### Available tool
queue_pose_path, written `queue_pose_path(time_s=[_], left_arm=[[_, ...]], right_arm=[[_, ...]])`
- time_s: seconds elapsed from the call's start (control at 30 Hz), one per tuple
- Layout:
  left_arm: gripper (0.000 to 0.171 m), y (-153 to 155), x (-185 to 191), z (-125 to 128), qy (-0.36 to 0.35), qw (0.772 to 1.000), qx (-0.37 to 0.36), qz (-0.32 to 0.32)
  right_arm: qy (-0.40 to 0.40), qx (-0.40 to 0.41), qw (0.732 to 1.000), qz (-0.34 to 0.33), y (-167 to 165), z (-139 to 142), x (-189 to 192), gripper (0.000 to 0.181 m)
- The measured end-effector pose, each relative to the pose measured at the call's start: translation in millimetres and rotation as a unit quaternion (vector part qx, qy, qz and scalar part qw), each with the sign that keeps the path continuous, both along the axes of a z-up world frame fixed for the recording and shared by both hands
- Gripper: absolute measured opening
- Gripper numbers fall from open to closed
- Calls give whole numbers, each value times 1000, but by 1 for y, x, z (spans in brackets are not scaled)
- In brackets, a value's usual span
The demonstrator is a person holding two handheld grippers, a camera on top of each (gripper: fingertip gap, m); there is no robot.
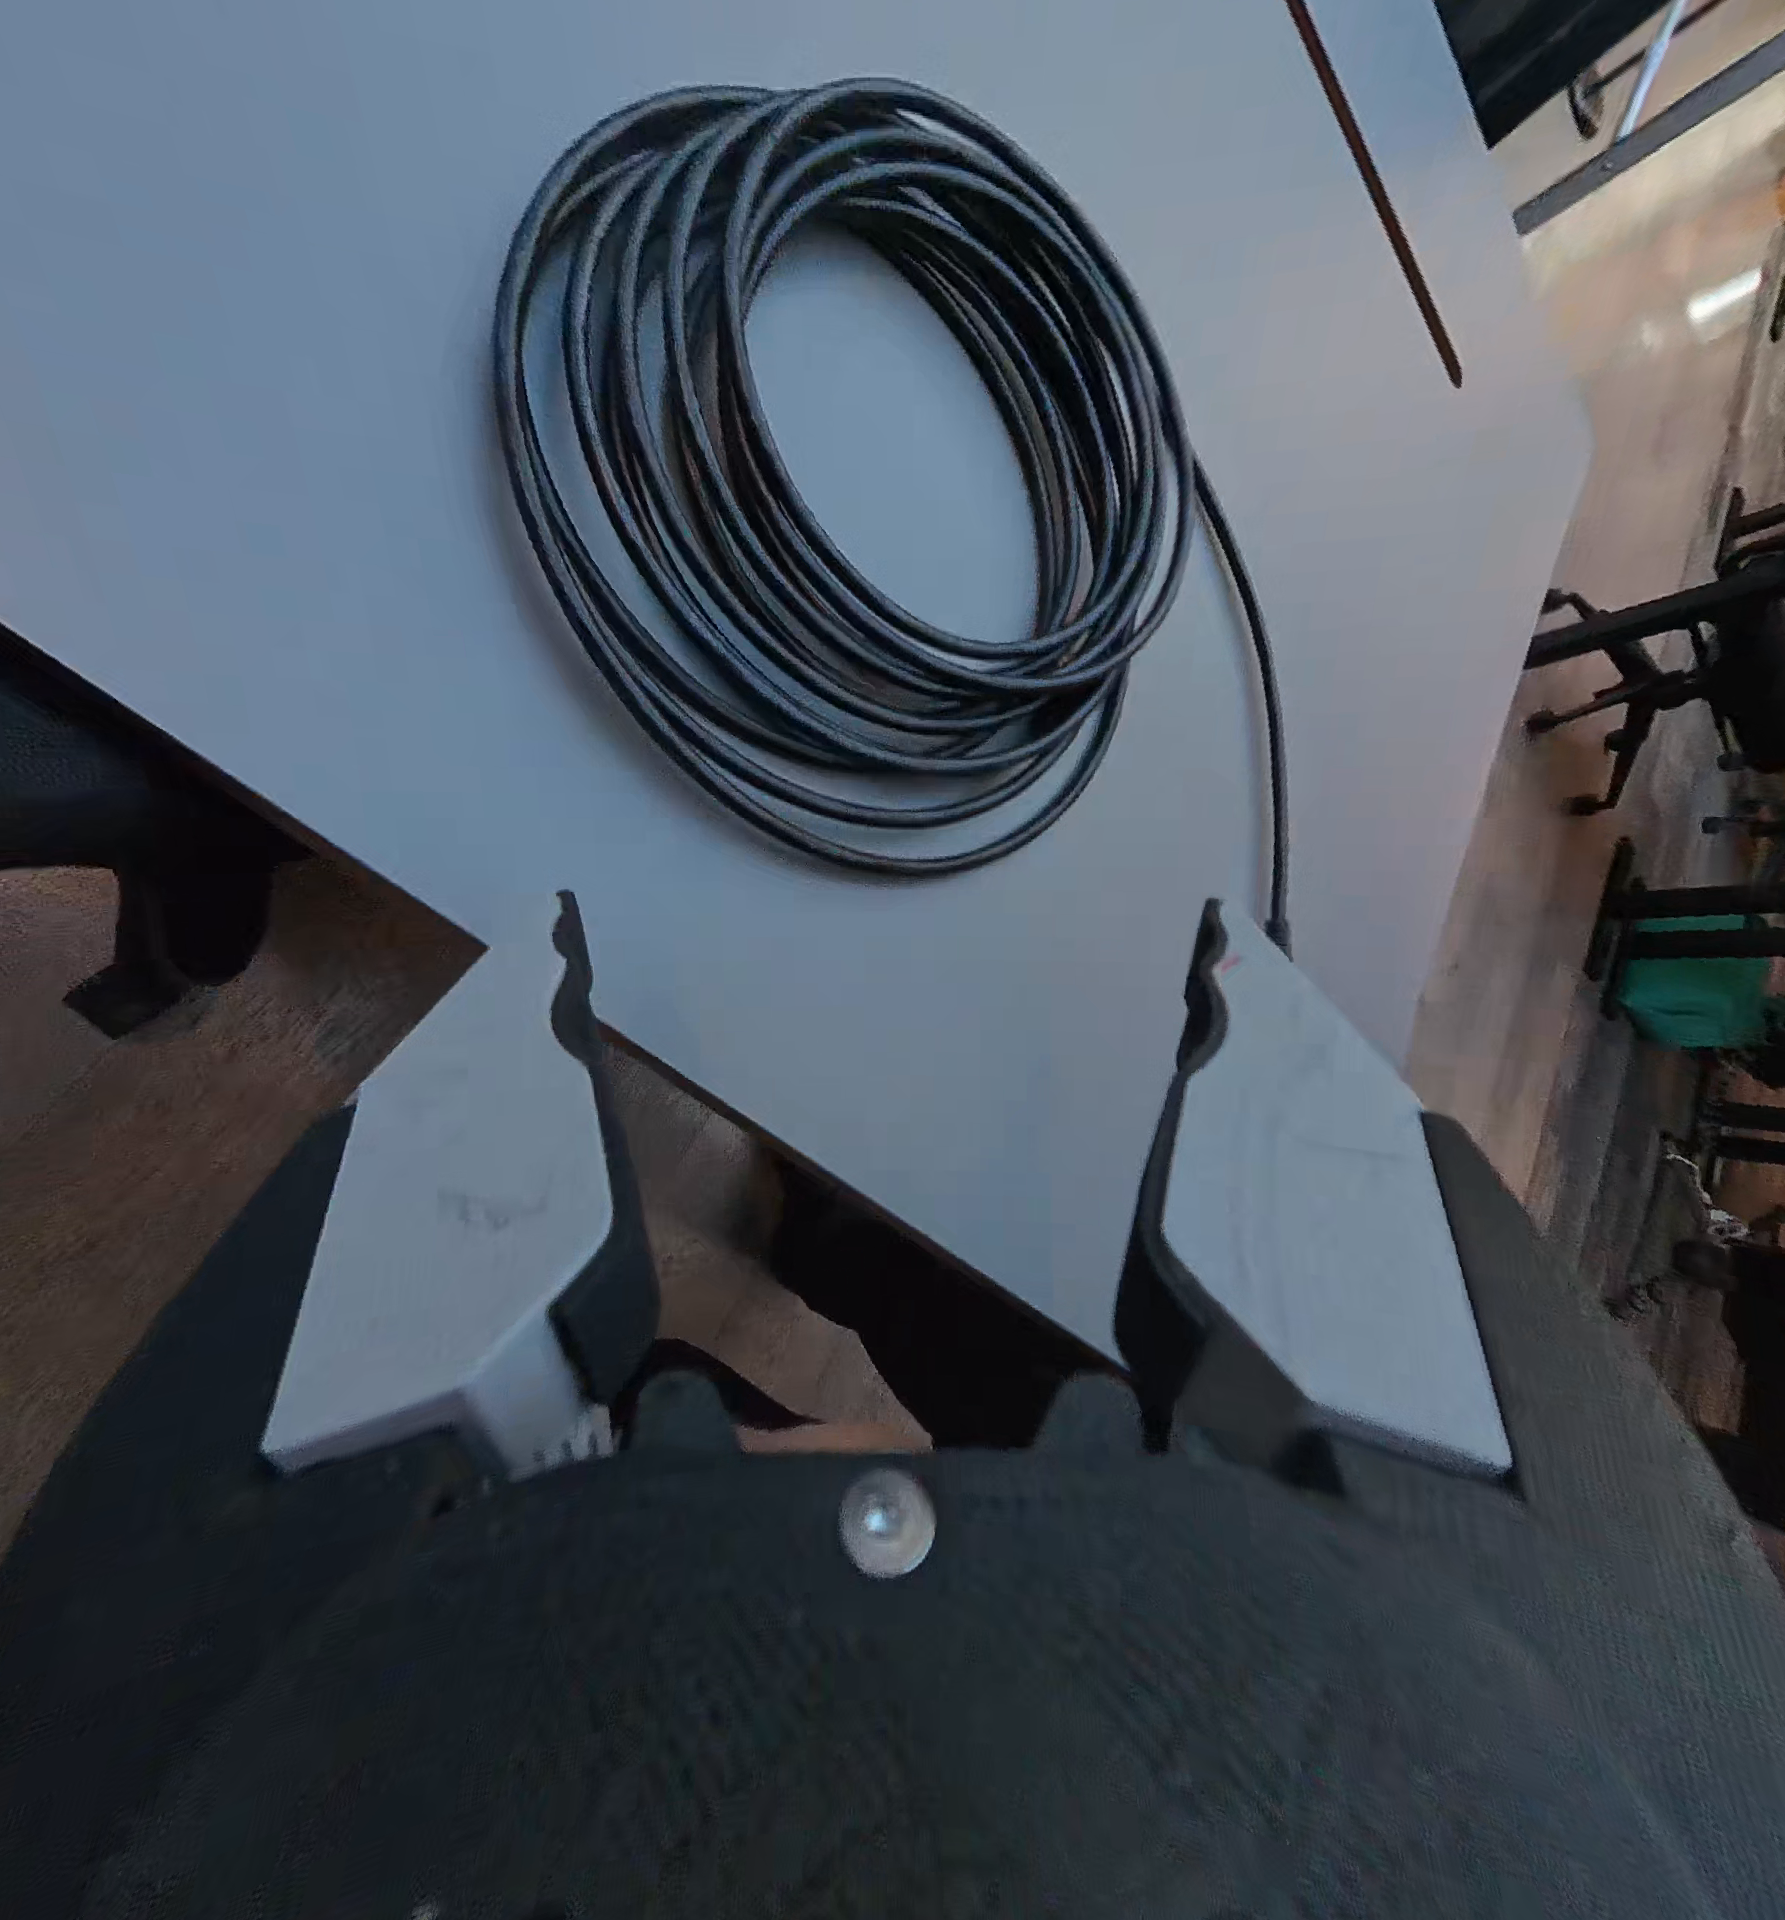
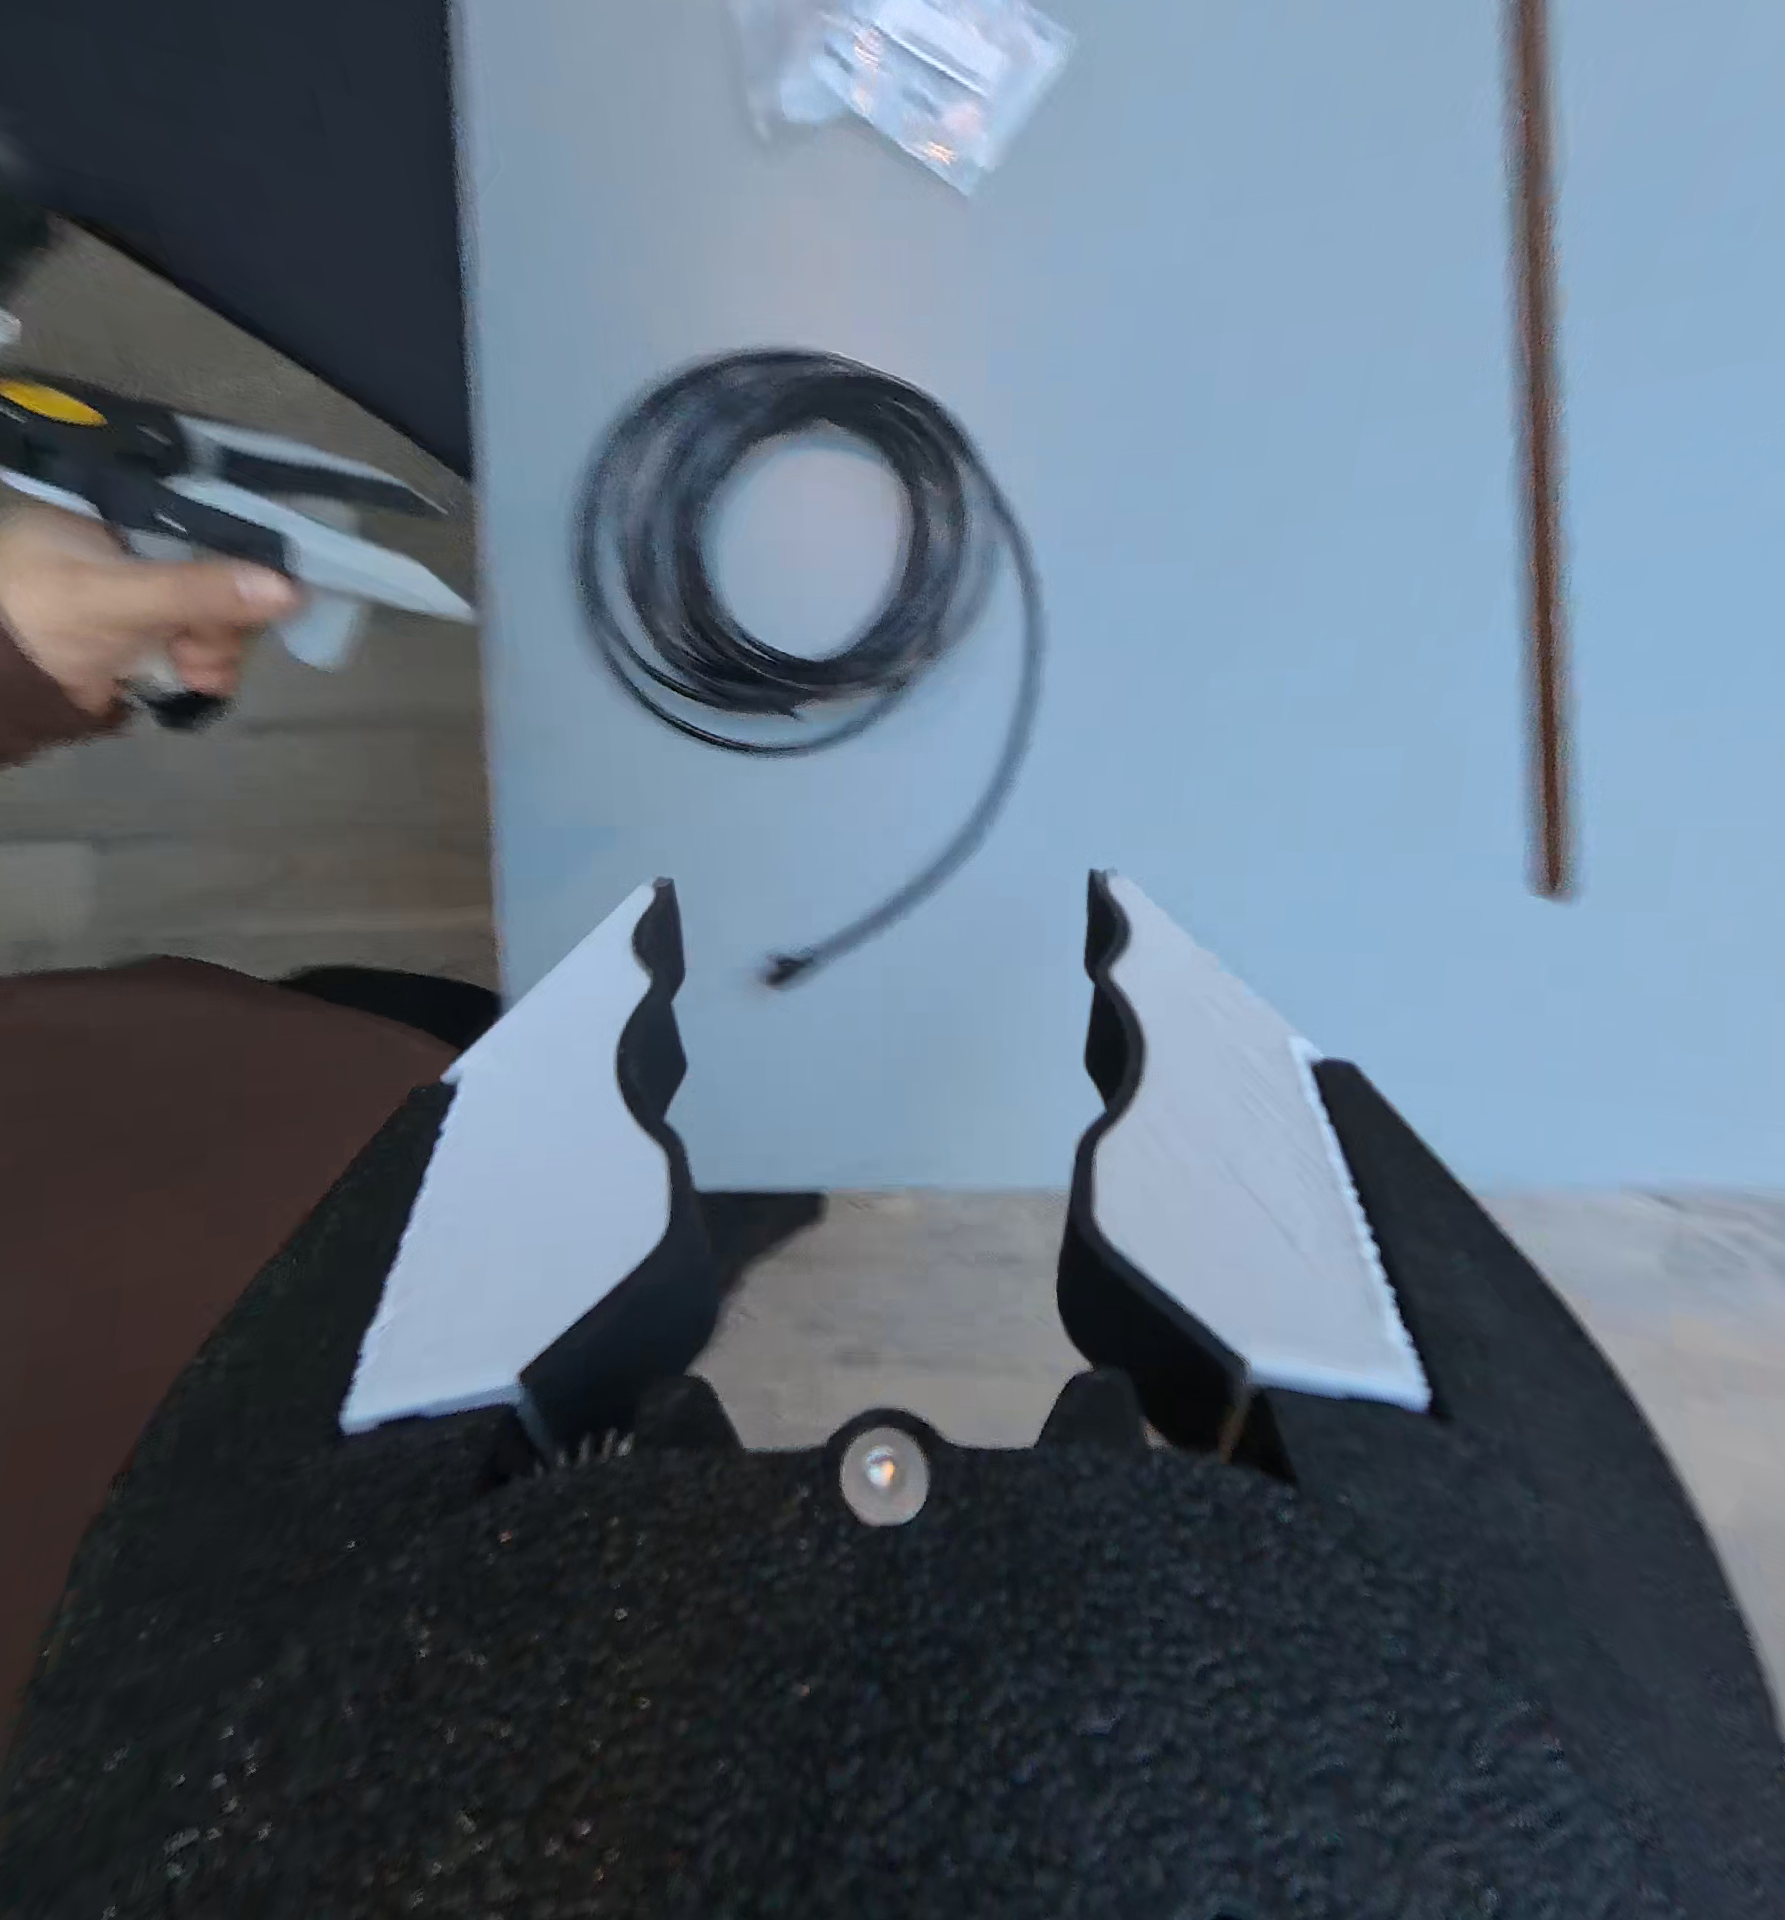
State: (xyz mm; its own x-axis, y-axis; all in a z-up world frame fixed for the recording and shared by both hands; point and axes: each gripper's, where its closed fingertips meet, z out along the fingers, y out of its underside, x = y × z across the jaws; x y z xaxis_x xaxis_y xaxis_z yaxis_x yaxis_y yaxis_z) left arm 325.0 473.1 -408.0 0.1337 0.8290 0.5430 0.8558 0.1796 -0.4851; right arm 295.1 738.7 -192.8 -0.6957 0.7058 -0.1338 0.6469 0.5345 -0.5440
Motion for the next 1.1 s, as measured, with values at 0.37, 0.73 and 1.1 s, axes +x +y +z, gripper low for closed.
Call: queue_pose_path(time_s=[0.37, 0.73, 1.1], left_arm=[[109, 23, 66, 0, 60, 989, -42, -128], [112, 18, 72, 8, 120, 974, -131, -141], [112, 67, -16, 80, 147, 959, -242, -10]], right_arm=[[-58, -53, 996, -48, -110, -135, 37, 60], [-15, -19, 993, -112, -30, -127, -2, 70], [-102, -36, 989, 101, -77, -239, 67, 73]])
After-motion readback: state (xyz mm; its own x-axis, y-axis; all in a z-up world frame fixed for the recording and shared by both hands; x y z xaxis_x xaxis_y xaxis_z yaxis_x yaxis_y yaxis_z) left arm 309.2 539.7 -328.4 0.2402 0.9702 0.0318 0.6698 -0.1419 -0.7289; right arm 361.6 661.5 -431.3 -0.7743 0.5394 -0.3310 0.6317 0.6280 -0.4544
